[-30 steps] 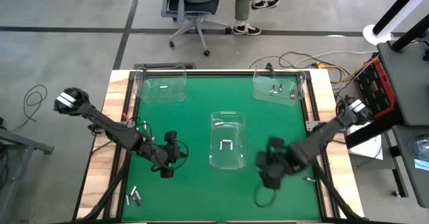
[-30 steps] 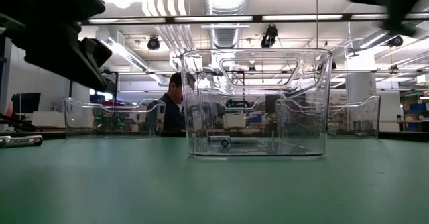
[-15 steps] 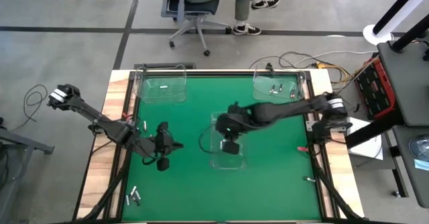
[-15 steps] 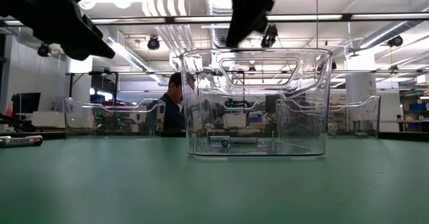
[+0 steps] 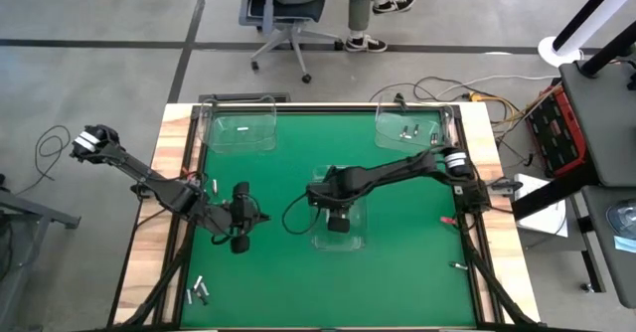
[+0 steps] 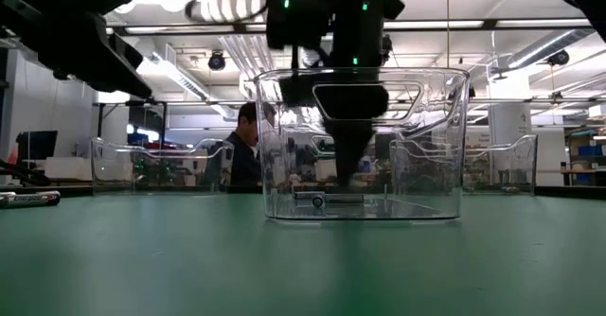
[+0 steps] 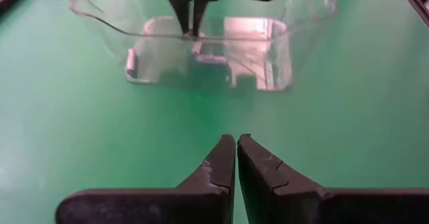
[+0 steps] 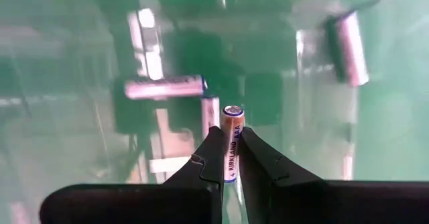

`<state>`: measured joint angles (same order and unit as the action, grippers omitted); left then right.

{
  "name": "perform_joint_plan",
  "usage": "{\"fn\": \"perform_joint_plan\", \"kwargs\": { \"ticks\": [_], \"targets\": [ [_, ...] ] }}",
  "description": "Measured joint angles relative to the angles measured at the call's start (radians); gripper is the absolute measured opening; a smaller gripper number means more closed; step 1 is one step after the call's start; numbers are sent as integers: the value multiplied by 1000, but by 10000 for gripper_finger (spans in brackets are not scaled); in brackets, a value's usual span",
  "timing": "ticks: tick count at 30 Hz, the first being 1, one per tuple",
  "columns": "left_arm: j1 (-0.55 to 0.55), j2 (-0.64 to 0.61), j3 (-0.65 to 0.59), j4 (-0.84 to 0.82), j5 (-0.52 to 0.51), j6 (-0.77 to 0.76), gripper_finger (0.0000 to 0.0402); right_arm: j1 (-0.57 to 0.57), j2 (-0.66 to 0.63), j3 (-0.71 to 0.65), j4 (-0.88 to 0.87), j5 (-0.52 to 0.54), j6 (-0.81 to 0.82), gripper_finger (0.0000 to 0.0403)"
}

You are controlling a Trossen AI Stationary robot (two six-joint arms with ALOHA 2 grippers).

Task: Sort batteries
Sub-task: Put the white battery into the bottom transparent bin, then put the silver battery into the top left transparent bin

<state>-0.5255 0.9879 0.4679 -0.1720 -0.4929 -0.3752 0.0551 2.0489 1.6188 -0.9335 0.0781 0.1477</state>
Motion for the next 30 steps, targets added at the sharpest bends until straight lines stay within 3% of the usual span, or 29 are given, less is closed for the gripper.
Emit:
{"fn": "perform_joint_plan", "kwargs": {
  "ticks": [5, 11, 16, 20, 23, 26, 30],
  "targets": [
    [-1, -56, 0, -104, 56, -1, 0, -2, 43, 0, -4, 3, -4, 41],
    [-1, -102, 0, -152, 40, -1, 0, -2, 21, 0, -13, 1, 15, 128],
    [-1, -106, 0, -152, -56, -31, 0, 20, -125, 0, -63, 2, 16, 192],
    [3, -101, 0, -132, -125, -53, 0, 104, -285, -20, -92, 64, 60, 216],
    [8, -100, 1, -107, -159, -52, 0, 193, -388, -60, -152, 106, 166, 221],
    [15, -99, 1, -103, -173, -27, 0, 293, -465, -139, -238, 101, 371, 219],
    [22, -96, 1, -100, -176, 27, 0, 427, -532, -287, -305, -53, 680, 211]
  ]
}}
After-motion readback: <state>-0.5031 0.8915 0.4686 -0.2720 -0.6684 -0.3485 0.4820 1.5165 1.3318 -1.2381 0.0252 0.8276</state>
